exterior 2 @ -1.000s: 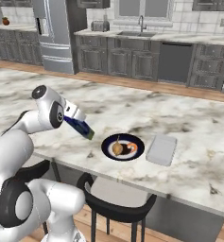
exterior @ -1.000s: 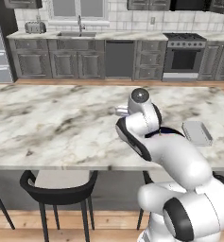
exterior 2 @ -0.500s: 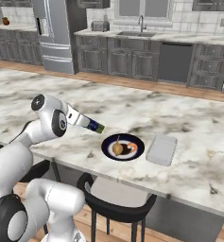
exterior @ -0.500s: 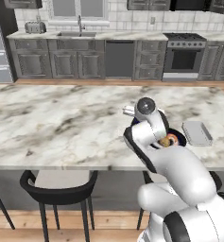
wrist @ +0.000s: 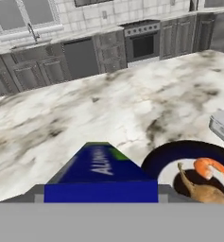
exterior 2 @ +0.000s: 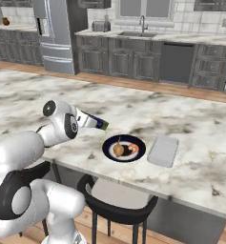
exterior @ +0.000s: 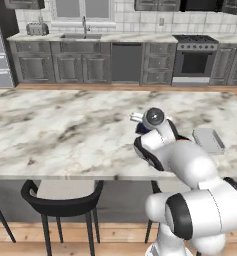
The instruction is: Retrieve the tupperware and aluminum foil from the cabinet and place them on the dining counter near the plate with onion and shrimp to prepare for storing leftovers.
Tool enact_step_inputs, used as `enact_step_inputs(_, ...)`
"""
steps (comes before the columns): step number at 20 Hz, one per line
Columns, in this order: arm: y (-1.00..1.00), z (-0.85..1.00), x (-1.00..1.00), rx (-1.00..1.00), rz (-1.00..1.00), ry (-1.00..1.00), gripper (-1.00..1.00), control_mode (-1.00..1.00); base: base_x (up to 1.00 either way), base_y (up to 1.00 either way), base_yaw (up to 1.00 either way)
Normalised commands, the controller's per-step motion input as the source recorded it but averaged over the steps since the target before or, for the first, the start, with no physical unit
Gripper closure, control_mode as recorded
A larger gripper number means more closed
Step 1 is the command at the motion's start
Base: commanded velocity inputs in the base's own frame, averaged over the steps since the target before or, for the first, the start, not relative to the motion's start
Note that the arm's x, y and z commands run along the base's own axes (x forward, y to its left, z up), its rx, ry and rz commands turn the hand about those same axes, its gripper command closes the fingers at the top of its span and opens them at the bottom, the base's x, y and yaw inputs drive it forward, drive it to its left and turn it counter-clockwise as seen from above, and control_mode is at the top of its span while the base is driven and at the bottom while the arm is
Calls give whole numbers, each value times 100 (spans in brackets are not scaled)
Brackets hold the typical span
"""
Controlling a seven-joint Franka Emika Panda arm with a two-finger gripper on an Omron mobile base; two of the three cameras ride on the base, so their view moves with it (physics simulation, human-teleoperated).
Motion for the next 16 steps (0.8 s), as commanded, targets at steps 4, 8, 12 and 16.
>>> enact_step_inputs(4, 0, -69, 47, -1, 0, 3, 100, -100, 0, 0, 0)
enact_step_inputs(8, 0, -67, 0, -5, 0, 16, 100, -100, 0, 0, 0)
enact_step_inputs(12, 0, -64, 0, -8, 0, 24, 100, -100, 0, 0, 0)
enact_step_inputs(16, -22, -55, 0, -6, 0, 34, 100, -100, 0, 0, 0)
